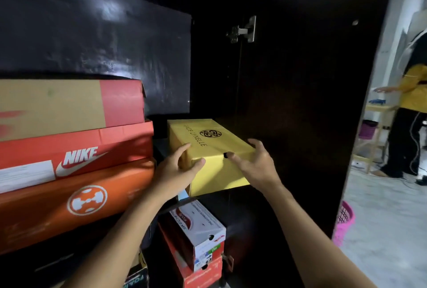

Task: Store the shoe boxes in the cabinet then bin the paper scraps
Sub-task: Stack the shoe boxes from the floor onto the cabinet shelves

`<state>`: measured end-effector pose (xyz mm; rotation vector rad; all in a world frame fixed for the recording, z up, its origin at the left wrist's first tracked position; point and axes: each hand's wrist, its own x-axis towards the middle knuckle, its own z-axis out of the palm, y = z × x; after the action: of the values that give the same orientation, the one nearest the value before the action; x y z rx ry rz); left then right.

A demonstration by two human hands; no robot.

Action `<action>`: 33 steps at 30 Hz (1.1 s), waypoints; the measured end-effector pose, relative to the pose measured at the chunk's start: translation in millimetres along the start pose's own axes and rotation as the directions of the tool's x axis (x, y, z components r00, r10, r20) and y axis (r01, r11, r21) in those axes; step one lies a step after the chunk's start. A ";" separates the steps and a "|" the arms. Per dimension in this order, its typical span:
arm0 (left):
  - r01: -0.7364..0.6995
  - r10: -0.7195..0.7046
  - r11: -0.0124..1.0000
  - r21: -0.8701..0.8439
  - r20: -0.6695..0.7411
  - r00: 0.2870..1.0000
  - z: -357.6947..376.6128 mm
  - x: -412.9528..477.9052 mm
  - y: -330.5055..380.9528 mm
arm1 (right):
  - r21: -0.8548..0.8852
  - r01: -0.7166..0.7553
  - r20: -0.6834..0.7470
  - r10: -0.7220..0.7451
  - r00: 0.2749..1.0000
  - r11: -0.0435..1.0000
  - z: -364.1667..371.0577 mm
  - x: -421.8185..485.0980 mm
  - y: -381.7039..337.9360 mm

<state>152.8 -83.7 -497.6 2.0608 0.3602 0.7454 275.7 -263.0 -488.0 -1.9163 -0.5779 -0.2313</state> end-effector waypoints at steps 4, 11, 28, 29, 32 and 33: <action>-0.041 0.048 0.996 0.080 -0.089 0.995 10.7 28.7 0.1 | -0.129 0.139 -0.340 -0.175 0.924 0.982 42.4 10.8 23.5; -0.022 0.036 0.981 0.192 -0.071 0.997 14.2 83.7 -7.7 | -0.038 0.185 -0.200 -0.189 0.961 0.982 85.4 50.0 34.8; 0.052 -0.046 0.998 0.039 -0.132 0.990 17.8 95.7 -5.8 | -0.066 0.118 0.155 -0.106 0.982 0.991 54.3 56.8 31.6; 0.051 -0.052 0.999 -0.011 -0.115 0.992 19.4 87.1 -2.3 | -0.043 0.116 0.149 -0.108 0.983 0.992 47.5 50.2 30.8; 0.019 -0.024 0.997 -0.069 -0.076 0.997 23.1 55.4 7.6 | -0.003 0.101 0.105 -0.100 0.989 0.995 25.3 28.0 27.3; 0.008 -0.013 0.997 -0.078 -0.065 0.998 24.1 43.3 10.3 | -0.014 0.103 0.084 -0.101 0.991 0.995 17.9 17.2 27.1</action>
<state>201.3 -83.2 -483.3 1.9642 0.3728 0.8092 302.1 -250.3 -510.2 -1.9235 -0.7326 -0.2241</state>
